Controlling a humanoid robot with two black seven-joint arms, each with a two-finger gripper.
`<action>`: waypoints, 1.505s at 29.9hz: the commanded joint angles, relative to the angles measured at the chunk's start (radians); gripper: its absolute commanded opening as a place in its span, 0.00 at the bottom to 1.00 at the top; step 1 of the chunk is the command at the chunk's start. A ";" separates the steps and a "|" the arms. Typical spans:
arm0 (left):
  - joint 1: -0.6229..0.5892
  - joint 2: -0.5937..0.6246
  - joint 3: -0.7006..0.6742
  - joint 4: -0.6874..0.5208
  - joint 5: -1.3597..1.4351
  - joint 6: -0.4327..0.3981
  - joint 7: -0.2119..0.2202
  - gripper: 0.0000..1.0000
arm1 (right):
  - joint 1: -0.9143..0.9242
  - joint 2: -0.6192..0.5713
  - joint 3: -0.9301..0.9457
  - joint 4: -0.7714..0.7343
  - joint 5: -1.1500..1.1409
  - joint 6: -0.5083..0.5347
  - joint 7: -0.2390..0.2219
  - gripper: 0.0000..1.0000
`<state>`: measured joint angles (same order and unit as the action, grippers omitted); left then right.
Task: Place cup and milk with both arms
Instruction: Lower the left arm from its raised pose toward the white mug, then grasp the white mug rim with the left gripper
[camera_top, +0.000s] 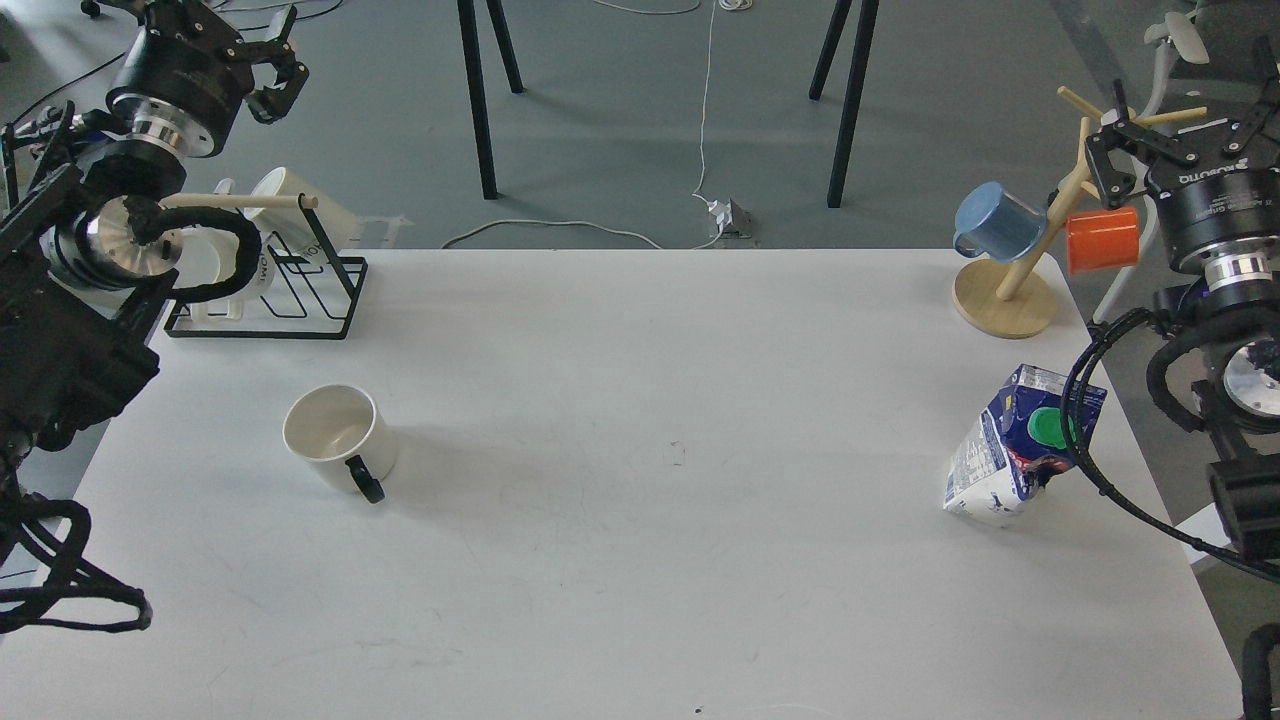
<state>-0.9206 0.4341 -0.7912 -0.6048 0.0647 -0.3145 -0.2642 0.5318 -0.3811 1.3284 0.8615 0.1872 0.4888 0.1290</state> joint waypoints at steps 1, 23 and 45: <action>0.003 0.008 0.004 0.000 0.001 0.002 -0.001 0.99 | -0.003 -0.001 0.002 0.007 0.000 0.000 0.000 0.99; 0.114 0.339 0.199 -0.420 0.579 -0.090 -0.015 0.95 | -0.004 -0.005 0.006 0.005 0.000 0.000 0.000 0.99; 0.382 0.451 0.337 -0.506 1.868 0.230 -0.072 0.70 | -0.004 -0.013 0.003 0.010 0.000 0.000 -0.002 0.99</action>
<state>-0.5463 0.9069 -0.5222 -1.1745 1.8050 -0.1573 -0.3372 0.5291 -0.3915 1.3316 0.8701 0.1871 0.4887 0.1279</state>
